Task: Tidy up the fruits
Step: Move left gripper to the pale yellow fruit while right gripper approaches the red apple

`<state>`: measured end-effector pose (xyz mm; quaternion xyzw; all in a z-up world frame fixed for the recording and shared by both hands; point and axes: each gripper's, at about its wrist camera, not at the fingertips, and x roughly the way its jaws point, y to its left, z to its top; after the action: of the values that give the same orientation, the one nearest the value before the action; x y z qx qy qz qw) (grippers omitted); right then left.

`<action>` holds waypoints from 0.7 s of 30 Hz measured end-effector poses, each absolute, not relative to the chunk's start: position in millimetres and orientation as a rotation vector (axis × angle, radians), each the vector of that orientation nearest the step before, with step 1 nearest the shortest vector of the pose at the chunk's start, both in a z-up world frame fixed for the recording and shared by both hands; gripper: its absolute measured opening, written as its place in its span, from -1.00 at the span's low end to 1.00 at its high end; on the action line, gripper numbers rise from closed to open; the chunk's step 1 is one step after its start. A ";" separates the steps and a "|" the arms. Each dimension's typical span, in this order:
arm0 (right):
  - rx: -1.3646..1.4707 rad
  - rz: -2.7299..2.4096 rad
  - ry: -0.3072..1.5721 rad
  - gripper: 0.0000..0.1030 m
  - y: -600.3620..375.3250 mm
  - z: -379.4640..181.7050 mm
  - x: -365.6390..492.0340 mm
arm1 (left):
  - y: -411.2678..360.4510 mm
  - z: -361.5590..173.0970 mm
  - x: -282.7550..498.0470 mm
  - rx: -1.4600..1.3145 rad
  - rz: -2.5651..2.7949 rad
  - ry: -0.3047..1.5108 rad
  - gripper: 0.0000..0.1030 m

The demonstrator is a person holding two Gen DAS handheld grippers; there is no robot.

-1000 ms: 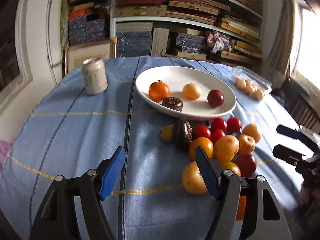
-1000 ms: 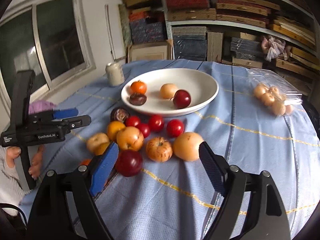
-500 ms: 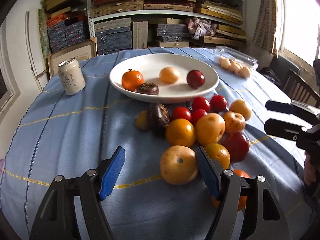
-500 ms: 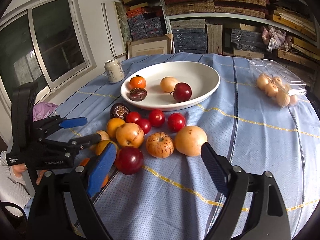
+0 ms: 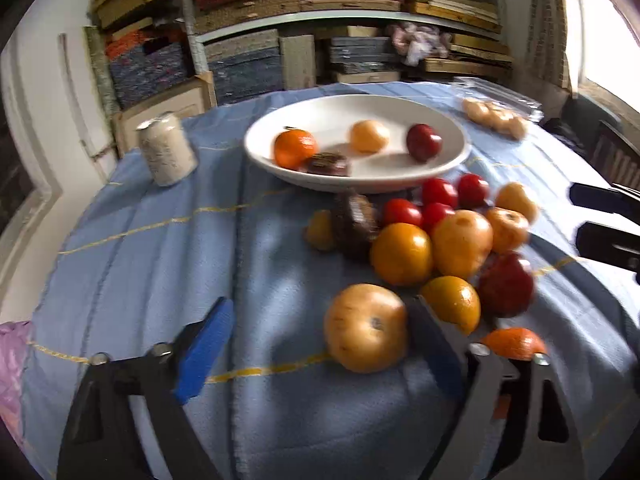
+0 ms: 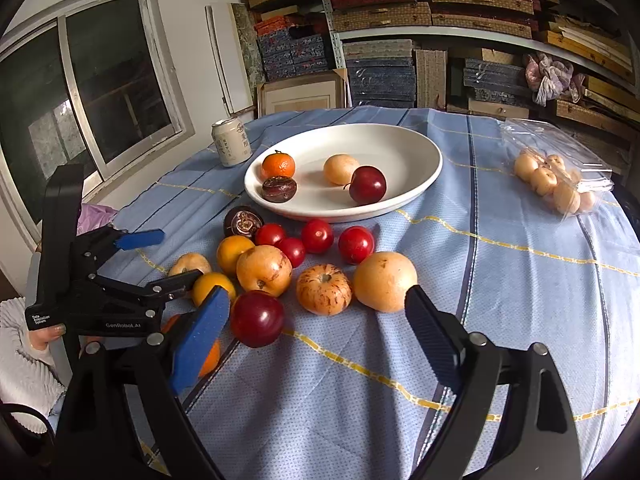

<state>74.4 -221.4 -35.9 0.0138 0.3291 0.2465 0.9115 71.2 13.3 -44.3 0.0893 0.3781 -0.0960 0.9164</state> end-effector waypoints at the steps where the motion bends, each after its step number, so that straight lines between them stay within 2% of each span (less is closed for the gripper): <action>1: 0.026 0.509 0.678 0.69 -220.7 -36.0 74.1 | 12.0 -44.7 70.5 0.180 -0.214 0.781 0.54; 3: 0.022 0.510 0.678 0.69 -219.4 -36.6 73.8 | 11.9 -45.0 70.3 0.176 -0.230 0.783 0.48; 6: 0.018 0.518 0.683 0.69 -216.6 -37.8 73.6 | 11.8 -46.5 72.3 0.162 -0.250 0.792 0.19; 8: 0.012 0.523 0.684 0.69 -215.0 -38.2 73.1 | 10.6 -47.8 72.8 0.156 -0.268 0.799 0.07; 15: 0.004 0.541 0.695 0.69 -209.4 -41.7 72.4 | 10.9 -49.7 75.2 0.135 -0.276 0.817 0.04; 18: -0.016 0.557 0.692 0.69 -203.0 -43.9 69.3 | 13.0 -51.7 78.2 0.104 -0.294 0.840 -0.17; 21: -0.068 0.569 0.686 0.55 -192.0 -46.1 65.3 | 13.9 -51.4 78.4 0.104 -0.265 0.837 -0.18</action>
<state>65.3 -192.0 -46.1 -0.0328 0.3317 0.2751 0.9018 78.4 13.9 -51.4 0.0502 0.4050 -0.1283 0.9039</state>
